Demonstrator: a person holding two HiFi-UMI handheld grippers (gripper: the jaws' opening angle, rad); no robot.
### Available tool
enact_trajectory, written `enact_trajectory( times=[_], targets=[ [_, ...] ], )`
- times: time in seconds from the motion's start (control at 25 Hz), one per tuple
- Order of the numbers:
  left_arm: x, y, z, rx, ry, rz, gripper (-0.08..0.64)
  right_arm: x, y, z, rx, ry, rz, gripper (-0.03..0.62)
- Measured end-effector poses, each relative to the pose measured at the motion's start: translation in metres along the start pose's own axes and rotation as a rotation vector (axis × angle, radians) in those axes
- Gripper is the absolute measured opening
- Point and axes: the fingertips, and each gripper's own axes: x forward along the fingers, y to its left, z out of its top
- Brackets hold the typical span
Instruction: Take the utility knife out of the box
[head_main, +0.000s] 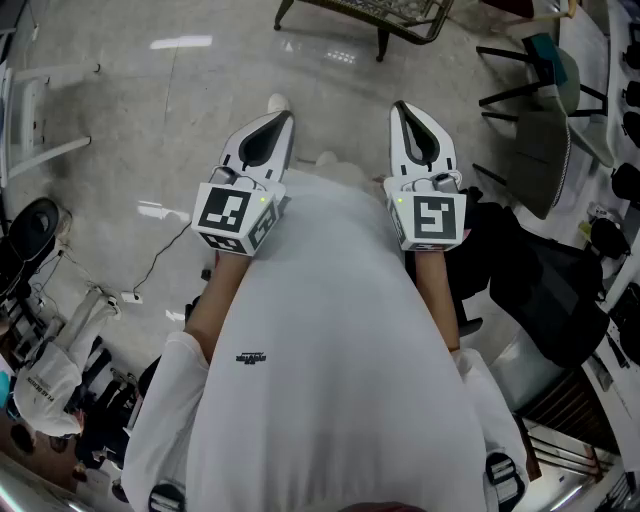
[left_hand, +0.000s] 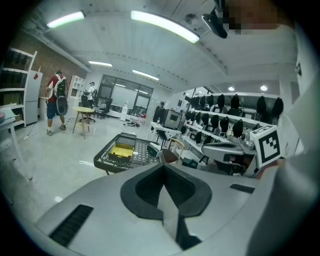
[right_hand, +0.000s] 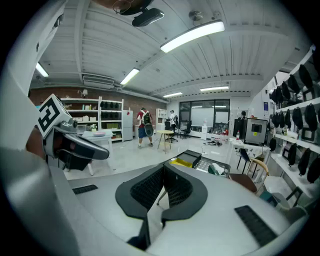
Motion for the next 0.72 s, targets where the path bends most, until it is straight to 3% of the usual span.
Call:
enact_trajectory(
  times=[0.28, 0.52, 0.72],
  targets=[
    [-0.03, -0.021, 0.01, 0.009, -0.027, 0.015, 0.002, -0.028, 0.024, -0.005, 0.025, 0.014, 0.008, -0.003],
    [-0.044, 0.002, 0.013, 0.007, -0.048, 0.021, 0.002, -0.015, 0.045, 0.006, 0.055, -0.033, 0.021, -0.003],
    [-0.057, 0.031, 0.03, 0.012, -0.079, 0.006, 0.002, -0.002, 0.058, 0.016, 0.049, -0.02, -0.02, -0.002]
  ],
)
